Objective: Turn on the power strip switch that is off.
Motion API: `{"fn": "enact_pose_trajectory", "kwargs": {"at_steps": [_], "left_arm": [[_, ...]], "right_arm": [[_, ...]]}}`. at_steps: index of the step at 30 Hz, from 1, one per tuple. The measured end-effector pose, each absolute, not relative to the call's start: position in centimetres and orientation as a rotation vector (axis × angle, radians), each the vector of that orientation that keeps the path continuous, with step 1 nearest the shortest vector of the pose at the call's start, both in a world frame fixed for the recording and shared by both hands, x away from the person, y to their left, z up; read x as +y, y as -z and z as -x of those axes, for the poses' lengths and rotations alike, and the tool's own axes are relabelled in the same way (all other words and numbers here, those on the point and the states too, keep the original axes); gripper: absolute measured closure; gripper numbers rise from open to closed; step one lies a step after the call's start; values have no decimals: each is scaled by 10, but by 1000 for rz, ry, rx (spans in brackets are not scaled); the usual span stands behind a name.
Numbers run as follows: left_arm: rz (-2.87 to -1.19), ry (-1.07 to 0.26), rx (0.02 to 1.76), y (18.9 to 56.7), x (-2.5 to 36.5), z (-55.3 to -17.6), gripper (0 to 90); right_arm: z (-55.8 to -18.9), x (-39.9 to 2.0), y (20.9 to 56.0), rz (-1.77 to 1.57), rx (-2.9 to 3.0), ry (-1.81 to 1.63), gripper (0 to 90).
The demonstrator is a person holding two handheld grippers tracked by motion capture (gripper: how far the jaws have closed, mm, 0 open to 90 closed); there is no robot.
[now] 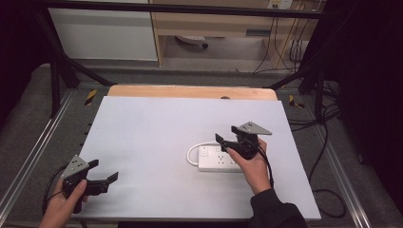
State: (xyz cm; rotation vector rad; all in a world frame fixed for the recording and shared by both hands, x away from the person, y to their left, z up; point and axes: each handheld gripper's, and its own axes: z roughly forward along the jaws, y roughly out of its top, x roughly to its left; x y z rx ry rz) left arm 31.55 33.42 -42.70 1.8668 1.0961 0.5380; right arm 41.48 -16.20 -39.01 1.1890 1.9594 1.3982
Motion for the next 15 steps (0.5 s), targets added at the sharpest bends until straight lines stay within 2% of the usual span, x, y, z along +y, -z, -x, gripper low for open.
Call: {"fn": "enact_pose_trajectory", "kwargs": {"at_steps": [4, 9, 15], "left_arm": [[-1867, -538, 1097, 427, 334, -316, 68], [-1864, -537, 1099, 427, 335, -316, 68], [-1862, -539, 1101, 427, 335, -315, 68]], "right_arm": [[-414, -163, 387, -1192, 1935, -1387, 126], [-412, -166, 383, -1187, 1913, -1394, 49], [-408, -171, 377, -1172, 1876, -1396, 40]]}}
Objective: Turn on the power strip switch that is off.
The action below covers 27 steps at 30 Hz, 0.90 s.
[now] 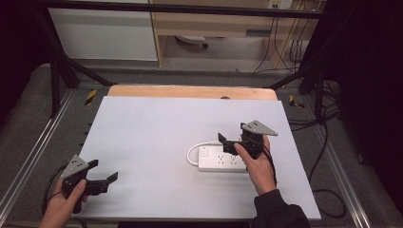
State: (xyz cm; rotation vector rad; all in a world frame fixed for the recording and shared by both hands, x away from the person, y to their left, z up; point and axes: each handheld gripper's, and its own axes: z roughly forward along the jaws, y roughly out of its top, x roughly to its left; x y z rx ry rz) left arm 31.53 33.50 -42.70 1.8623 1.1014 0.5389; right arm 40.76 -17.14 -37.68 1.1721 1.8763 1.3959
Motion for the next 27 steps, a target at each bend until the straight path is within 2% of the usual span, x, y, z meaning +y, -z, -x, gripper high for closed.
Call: {"fn": "enact_pose_trajectory", "kwargs": {"at_steps": [27], "left_arm": [[-1849, -545, 1102, 426, 336, -315, 67]], "right_arm": [[-374, -232, 369, -1177, 1777, -1363, 35]]}}
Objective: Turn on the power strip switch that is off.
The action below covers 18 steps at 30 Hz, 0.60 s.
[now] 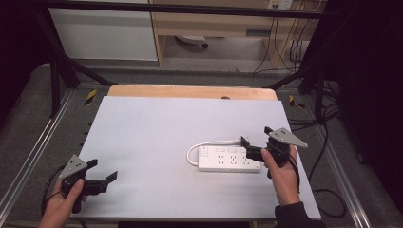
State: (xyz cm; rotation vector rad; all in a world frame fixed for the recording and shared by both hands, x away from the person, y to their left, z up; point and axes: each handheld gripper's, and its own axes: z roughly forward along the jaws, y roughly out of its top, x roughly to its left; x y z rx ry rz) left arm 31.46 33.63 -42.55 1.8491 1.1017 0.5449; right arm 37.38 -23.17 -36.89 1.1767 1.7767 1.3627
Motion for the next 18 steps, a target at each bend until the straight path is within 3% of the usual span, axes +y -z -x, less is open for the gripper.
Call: {"fn": "enact_pose_trajectory", "kwargs": {"at_steps": [18], "left_arm": [[-1836, -544, 1106, 426, 336, -315, 66]], "right_arm": [[-348, -285, 391, -1278, 1739, -1306, 21]]}}
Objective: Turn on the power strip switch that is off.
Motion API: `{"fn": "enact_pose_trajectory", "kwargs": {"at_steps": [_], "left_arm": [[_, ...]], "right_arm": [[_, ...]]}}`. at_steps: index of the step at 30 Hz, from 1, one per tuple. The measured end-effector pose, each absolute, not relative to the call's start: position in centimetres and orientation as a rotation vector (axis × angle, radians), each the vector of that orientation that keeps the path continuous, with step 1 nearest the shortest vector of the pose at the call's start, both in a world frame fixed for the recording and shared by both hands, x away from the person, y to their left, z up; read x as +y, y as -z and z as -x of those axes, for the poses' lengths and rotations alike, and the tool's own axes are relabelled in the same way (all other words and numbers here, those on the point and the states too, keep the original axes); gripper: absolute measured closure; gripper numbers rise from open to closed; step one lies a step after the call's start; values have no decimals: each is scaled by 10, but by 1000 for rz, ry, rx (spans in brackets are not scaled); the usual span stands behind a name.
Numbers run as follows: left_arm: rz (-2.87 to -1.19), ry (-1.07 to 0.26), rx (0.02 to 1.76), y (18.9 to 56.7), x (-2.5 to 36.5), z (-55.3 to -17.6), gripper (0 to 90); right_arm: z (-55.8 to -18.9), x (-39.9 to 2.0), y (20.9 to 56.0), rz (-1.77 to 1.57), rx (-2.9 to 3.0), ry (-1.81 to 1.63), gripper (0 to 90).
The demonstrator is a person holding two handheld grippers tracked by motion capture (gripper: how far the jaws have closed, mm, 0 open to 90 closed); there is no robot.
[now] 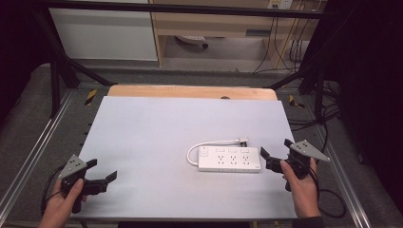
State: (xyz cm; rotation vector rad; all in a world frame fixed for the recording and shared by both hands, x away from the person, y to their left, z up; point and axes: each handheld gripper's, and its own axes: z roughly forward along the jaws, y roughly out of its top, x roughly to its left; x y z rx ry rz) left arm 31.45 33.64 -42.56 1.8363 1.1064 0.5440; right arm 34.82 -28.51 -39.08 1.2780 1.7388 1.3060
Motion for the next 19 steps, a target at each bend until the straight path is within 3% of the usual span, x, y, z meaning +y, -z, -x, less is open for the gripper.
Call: {"fn": "enact_pose_trajectory", "kwargs": {"at_steps": [19], "left_arm": [[-1847, -540, 1096, 426, 335, -315, 65]], "right_arm": [[-358, -308, 449, -1437, 1840, -1072, 45]]}}
